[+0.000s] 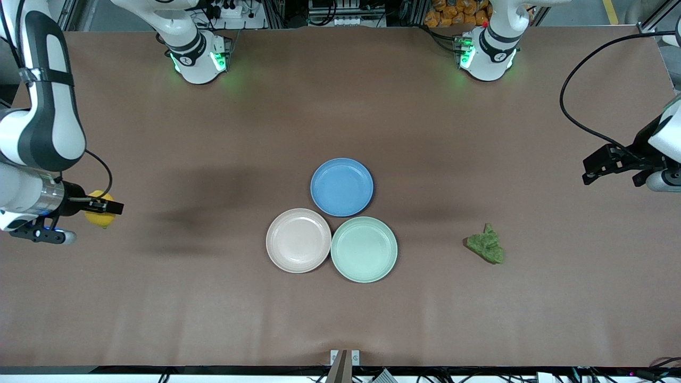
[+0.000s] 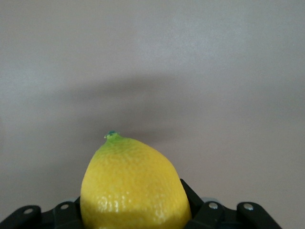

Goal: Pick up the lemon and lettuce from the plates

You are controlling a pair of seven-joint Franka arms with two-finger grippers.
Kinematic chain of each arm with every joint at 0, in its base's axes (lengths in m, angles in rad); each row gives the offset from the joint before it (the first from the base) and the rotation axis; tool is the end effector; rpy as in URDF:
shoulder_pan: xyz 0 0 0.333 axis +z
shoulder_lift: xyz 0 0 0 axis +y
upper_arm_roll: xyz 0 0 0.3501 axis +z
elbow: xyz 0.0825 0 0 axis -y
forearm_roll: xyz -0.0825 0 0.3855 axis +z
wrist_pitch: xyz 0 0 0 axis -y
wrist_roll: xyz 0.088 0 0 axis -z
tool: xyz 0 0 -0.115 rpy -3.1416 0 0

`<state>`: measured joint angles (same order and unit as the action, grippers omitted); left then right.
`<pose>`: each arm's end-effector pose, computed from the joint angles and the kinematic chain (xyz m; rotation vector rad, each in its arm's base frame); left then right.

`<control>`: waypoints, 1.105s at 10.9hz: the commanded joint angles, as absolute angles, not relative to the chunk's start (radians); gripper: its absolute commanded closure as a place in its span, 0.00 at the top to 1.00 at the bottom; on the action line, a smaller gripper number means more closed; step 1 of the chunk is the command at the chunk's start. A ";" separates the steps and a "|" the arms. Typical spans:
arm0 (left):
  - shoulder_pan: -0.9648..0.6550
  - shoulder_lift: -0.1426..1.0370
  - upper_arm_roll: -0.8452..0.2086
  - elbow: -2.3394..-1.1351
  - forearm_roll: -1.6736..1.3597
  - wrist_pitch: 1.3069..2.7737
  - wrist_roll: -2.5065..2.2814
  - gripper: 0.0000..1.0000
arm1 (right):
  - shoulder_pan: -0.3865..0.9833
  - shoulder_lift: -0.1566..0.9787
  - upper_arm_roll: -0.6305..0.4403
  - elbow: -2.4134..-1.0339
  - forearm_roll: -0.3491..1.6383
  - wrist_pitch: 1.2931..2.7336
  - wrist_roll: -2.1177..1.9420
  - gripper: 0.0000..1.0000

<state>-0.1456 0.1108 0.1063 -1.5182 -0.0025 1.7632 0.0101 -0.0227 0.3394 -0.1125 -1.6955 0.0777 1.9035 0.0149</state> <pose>0.6121 -0.0282 0.6299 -3.1263 0.0790 -0.2113 0.6439 -0.0742 0.4126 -3.0818 0.2723 0.1961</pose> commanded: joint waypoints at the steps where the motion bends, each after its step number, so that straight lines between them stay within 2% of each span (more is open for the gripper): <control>1: -0.147 0.101 0.124 -1.509 -0.008 1.738 0.026 1.00 | -0.032 0.287 -0.101 -1.842 0.071 2.041 0.003 0.40; 7: -0.152 0.103 0.120 -1.509 -0.018 1.736 0.020 1.00 | -0.026 0.316 -0.100 -2.005 0.071 2.334 0.002 0.40; 12: -0.152 0.101 0.114 -1.500 -0.020 1.733 0.020 1.00 | -0.026 0.373 -0.098 -2.031 0.071 2.445 -0.008 0.40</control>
<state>-0.1488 0.1100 0.1137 -1.5175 -0.0041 1.7567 0.0102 -0.0221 0.3598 -0.1042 -2.0188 0.0777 2.4094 0.0086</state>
